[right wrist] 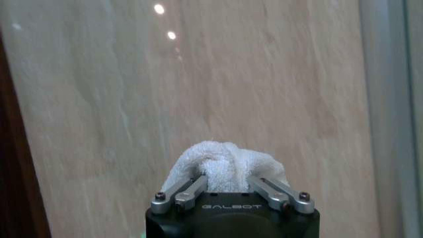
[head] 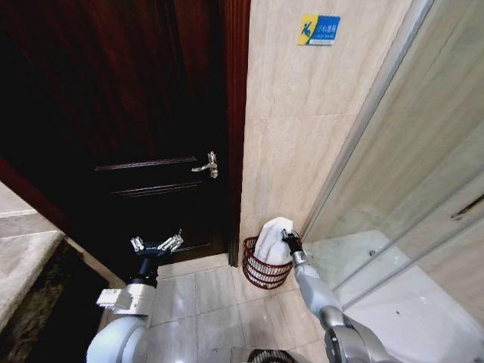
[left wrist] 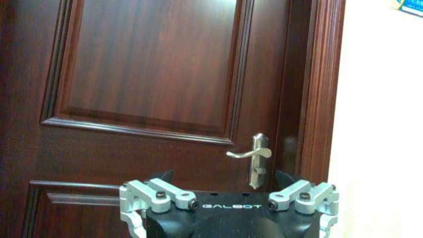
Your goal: Discard the used towel into the hamper.
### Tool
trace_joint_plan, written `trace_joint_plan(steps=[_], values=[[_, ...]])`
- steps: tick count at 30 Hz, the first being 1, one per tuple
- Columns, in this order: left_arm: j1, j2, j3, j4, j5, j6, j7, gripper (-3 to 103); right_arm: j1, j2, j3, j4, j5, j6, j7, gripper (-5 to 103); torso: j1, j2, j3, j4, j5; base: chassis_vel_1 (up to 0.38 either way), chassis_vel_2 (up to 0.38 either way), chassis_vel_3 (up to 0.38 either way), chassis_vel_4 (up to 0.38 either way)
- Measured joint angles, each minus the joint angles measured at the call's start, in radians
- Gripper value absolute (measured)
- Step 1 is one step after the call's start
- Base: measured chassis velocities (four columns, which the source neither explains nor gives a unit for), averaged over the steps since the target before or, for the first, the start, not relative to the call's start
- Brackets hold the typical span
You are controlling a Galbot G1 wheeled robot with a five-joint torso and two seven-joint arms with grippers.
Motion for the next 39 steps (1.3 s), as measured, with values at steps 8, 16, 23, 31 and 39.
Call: trace_joint_plan(steps=[8,16,23,31,39], values=[[0.000,0.000,0.000,0.000,0.000,0.000,0.000,100,-0.031,-0.005,-0.002,0.011,-0.016,-0.159,0.047,12,0.000,0.000,0.000,0.0000,-0.0001,0.000,0.000,0.000,0.000],[0.000,0.000,0.000,0.000,0.000,0.000,0.000,100,-0.035,-0.016,0.001,0.028,-0.091,-0.287,0.064,12,0.000,0.000,0.000,0.0003,0.0001,-0.017,0.013,0.014,-0.022],[0.000,0.000,0.000,0.000,0.000,0.000,0.000,100,-0.037,-0.018,0.001,0.018,-0.105,-0.270,0.064,9,0.000,0.000,0.000,0.0000,0.0003,-0.142,0.124,0.153,-0.155],[0.000,0.000,0.000,0.000,0.000,0.000,0.000,100,-0.030,-0.034,0.010,0.016,-0.184,-0.367,0.082,40,0.001,-0.001,0.000,-0.0004,-0.0006,-0.086,0.095,0.056,-0.061],[0.000,0.000,0.000,0.000,0.000,0.000,0.000,100,-0.038,-0.041,0.015,0.014,-0.281,-0.497,0.100,66,-0.001,0.000,0.000,0.0002,0.0001,0.020,-0.021,-0.035,0.009]])
